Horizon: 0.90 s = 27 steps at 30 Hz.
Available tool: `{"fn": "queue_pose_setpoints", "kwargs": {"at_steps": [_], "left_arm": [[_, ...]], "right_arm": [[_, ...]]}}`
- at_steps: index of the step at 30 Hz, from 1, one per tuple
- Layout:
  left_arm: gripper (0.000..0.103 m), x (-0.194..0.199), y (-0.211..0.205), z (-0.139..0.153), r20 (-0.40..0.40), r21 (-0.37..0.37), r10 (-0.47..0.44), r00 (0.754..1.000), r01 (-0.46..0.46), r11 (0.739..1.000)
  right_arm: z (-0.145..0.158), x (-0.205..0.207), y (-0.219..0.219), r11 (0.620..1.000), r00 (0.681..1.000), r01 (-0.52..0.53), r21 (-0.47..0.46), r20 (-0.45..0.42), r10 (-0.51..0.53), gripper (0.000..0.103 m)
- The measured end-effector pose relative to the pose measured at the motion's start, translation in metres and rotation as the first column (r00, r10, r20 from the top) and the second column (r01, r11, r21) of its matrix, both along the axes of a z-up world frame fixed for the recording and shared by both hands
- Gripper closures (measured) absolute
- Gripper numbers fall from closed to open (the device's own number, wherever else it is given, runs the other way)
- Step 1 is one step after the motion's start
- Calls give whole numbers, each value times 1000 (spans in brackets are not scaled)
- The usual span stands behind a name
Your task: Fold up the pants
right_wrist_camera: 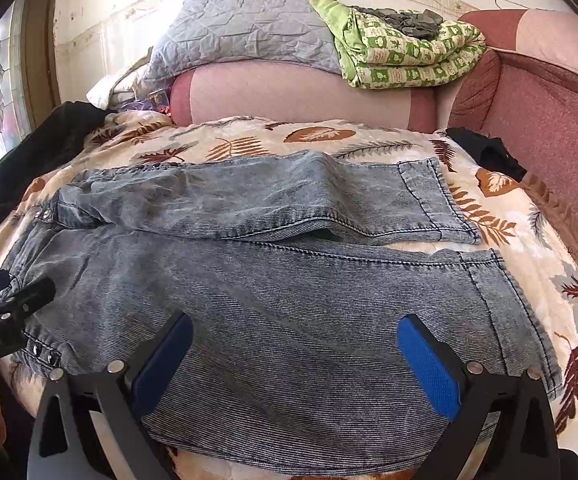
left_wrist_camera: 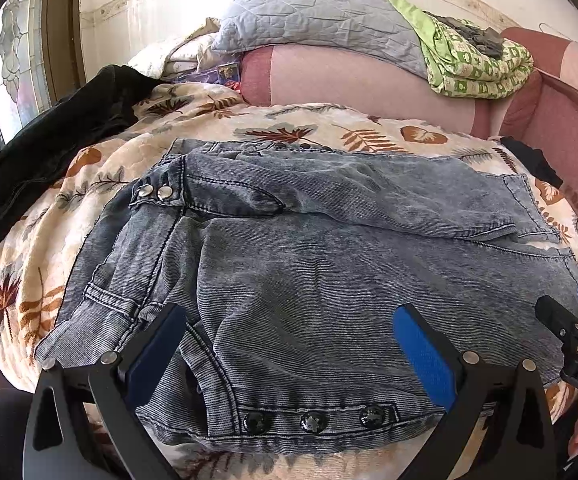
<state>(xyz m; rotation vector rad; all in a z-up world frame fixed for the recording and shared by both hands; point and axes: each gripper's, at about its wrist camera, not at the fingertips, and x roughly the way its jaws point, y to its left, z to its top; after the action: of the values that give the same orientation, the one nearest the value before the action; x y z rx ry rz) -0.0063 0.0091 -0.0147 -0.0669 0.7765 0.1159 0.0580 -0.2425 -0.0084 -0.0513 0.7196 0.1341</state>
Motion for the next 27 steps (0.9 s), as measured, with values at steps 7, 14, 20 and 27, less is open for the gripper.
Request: {"fn": "queue_pose_setpoints", "kwargs": {"at_steps": [7,14,20,27], "left_arm": [[0,0,-1,-1,2,12,-1,1000,1,1000],[0,1,-1,-3,-4,19,-1,1000,1,1000],[0,0,-1,-3,-3,19,0,1000,0,1000],[0,1,6,-3,-11,-32,5,1000,-5,999]], "right_arm": [[1,0,-1,1000,1000,4,1,-2,-4,0],[2,0,-1,1000,1000,5,-5,3,-5,0],[3,0,-3,1000,1000,8,2,3,-8,0],[6,-2,-12,999,1000,24,30,8,-25,0]]}}
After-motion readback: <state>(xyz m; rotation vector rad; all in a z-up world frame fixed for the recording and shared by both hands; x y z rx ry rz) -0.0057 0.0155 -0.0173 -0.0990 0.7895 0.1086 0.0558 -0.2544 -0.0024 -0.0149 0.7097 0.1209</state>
